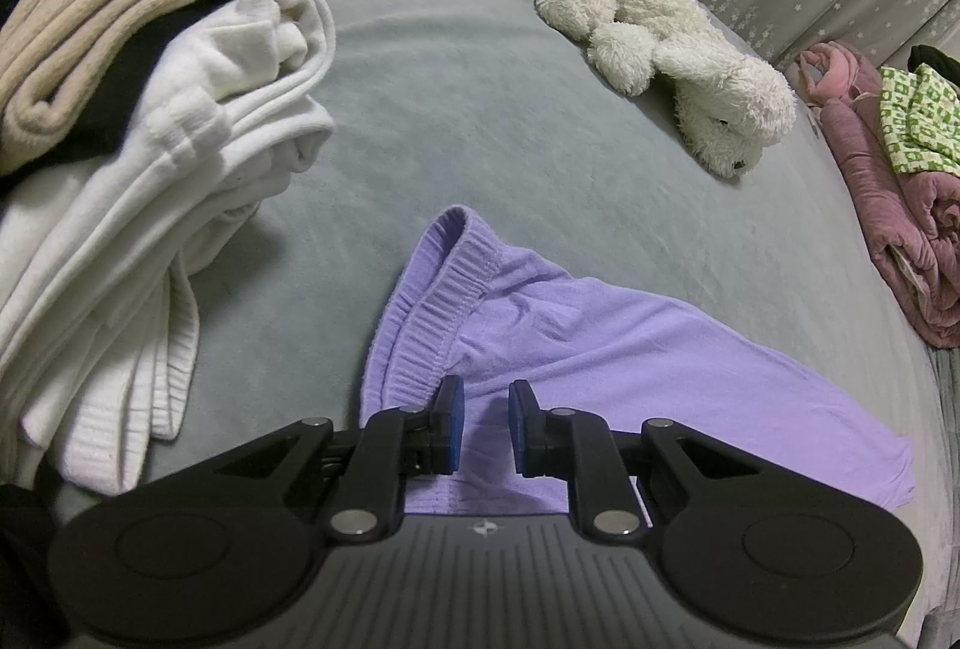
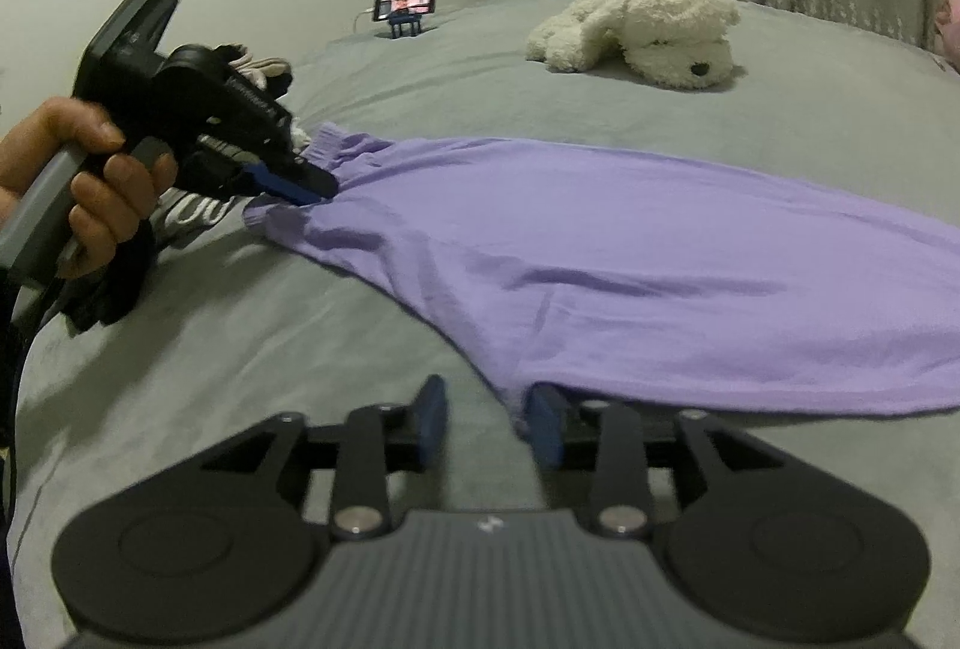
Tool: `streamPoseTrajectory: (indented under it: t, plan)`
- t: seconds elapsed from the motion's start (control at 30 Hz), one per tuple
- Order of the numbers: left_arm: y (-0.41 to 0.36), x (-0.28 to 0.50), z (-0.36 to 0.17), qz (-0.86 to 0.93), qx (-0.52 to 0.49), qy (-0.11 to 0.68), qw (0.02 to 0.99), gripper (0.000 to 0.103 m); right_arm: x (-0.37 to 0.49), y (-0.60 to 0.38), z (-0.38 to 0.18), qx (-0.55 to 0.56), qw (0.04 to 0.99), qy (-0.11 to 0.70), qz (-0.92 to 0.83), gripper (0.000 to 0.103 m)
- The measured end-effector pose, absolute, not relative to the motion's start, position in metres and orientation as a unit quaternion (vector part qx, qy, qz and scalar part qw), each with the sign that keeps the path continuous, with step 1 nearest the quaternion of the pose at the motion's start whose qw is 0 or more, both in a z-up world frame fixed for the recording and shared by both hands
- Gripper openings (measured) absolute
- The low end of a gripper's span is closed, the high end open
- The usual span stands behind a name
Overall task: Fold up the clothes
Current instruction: 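Open the right gripper wide and reposition it over the pants edge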
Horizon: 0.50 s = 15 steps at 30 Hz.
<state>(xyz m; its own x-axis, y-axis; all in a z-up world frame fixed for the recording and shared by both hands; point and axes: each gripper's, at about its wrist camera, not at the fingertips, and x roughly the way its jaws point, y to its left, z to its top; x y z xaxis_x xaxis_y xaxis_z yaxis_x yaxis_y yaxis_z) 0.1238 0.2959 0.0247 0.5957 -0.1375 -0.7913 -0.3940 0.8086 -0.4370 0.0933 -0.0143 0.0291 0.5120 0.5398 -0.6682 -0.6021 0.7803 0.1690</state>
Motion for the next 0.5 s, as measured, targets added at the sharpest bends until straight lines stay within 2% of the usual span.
streamPoseTrajectory:
  t: [0.07, 0.2, 0.37, 0.5]
  plan:
    - [0.296, 0.124, 0.025, 0.076, -0.3, 0.443, 0.841, 0.016, 0.089, -0.008, 0.029, -0.061, 0.868, 0.362, 0.334, 0.056]
    - [0.296, 0.124, 0.025, 0.076, -0.301, 0.443, 0.841, 0.016, 0.082, 0.003, 0.026, -0.086, 0.87, 0.35, 0.336, 0.068]
    - [0.295, 0.125, 0.025, 0.076, -0.301, 0.443, 0.841, 0.016, 0.074, 0.01, 0.023, -0.109, 0.873, 0.335, 0.338, 0.09]
    - [0.296, 0.125, 0.025, 0.076, -0.301, 0.443, 0.841, 0.016, 0.072, 0.012, 0.021, -0.114, 0.871, 0.333, 0.341, 0.1]
